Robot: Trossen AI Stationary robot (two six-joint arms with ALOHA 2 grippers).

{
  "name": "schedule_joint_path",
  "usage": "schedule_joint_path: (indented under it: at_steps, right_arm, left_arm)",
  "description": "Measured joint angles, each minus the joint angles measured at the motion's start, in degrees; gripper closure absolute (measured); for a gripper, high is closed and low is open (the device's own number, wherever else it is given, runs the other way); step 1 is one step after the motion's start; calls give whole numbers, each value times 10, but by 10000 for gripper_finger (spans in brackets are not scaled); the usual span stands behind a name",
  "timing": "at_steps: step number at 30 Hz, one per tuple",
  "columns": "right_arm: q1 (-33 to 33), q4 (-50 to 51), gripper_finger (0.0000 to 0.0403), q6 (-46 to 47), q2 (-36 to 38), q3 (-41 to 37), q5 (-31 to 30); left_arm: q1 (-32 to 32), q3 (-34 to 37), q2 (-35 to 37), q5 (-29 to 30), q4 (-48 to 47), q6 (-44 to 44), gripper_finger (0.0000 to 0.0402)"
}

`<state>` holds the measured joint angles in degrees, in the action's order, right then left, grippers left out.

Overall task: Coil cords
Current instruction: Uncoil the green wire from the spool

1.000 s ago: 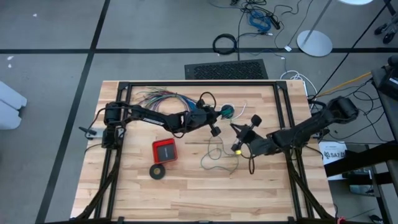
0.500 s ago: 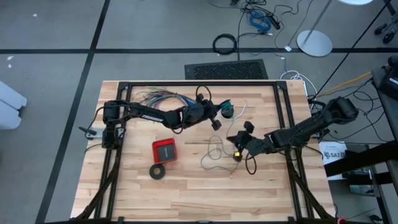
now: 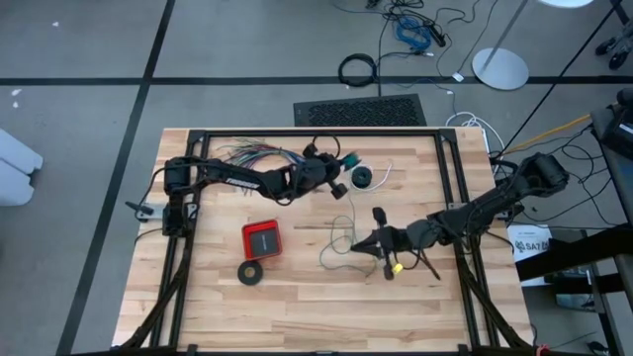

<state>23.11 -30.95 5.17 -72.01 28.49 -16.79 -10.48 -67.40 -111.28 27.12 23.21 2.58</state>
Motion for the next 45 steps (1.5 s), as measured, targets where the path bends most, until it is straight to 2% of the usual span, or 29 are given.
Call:
schedule_joint_path:
  at_steps: [3, 8, 11, 13, 16, 21, 23, 27, 31, 39, 42, 45]
  right_arm:
    - [7, -10, 403, -27, 10, 0, -38]
    - [30, 11, 403, -66, 48, 0, -160]
    - [40, 67, 403, -59, 81, 0, -236]
    - [40, 129, 403, -21, 102, 0, -256]
    - [34, 231, 403, 61, 132, 0, -257]
    - [20, 377, 403, 183, 161, 0, -189]
    - [16, 411, 403, 214, 162, 0, -174]
    - [16, 464, 392, 255, 161, 0, -181]
    - [16, 501, 347, 280, 160, 0, -209]
    - [13, 631, 207, 385, 162, 0, -223]
    - [8, 687, 187, 444, 162, 0, -222]
    - [4, 706, 186, 469, 162, 0, -223]
  left_arm:
    - [6, 2, 0, 3, -14, 12, 402]
    - [13, 2, 0, 4, -46, 15, 402]
    - [15, 2, 0, 4, -47, 24, 402]
    - [16, 2, 0, 4, -45, 27, 402]
    - [16, 3, 9, 4, -43, 29, 402]
    - [16, 3, 42, -14, -42, 29, 402]
    - [16, 3, 58, -22, -35, 28, 402]
    - [16, 3, 89, -43, -32, 24, 402]
    - [17, 3, 112, -50, -33, 23, 402]
    - [22, 3, 129, -52, -69, 23, 402]
    - [25, 3, 129, -52, -80, 23, 402]
    - [28, 3, 129, -53, -81, 23, 402]
